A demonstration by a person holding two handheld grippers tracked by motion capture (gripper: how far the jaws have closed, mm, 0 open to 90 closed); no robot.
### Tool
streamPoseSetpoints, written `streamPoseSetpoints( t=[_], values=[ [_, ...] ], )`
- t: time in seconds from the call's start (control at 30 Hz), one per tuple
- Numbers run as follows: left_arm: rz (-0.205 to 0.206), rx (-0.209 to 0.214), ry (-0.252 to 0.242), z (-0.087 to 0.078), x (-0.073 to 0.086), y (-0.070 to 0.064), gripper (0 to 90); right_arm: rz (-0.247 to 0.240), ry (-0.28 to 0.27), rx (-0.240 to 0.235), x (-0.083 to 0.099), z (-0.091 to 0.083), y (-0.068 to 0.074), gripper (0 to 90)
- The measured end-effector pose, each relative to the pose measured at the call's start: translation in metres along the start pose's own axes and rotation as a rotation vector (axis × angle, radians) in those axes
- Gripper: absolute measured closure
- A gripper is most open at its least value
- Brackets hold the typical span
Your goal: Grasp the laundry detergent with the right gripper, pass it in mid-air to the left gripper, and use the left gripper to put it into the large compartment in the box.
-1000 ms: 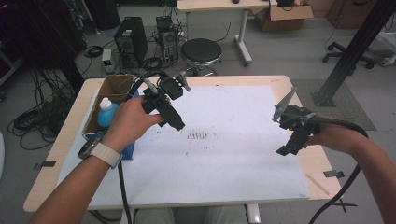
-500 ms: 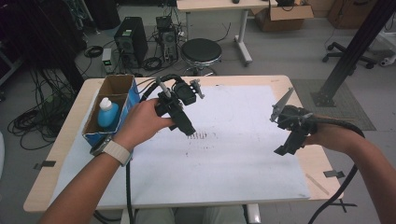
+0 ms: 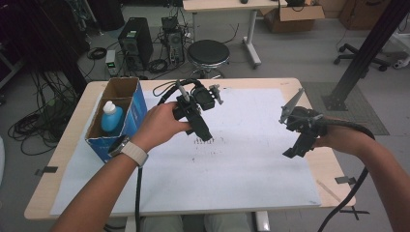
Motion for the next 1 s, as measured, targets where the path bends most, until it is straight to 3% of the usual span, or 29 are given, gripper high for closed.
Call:
streamPoseSetpoints(
  t=[1.0],
  values=[
    [-0.014, -0.001, 0.002, 0.0021, -0.0006, -0.0001, 9.5, -0.006, 0.003, -0.003, 0.0050, 0.0058, 0.0056, 6.7]
  ],
)
Point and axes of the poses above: each handheld gripper's, and its own axes: z roughly forward along the jaws, x roughly out of its underside, y roughly to its left, the point moved 3 cm from there along z, roughly forward along the jaws, and after that the axes turned 3 degrees about -x, right-handed, at the moved point
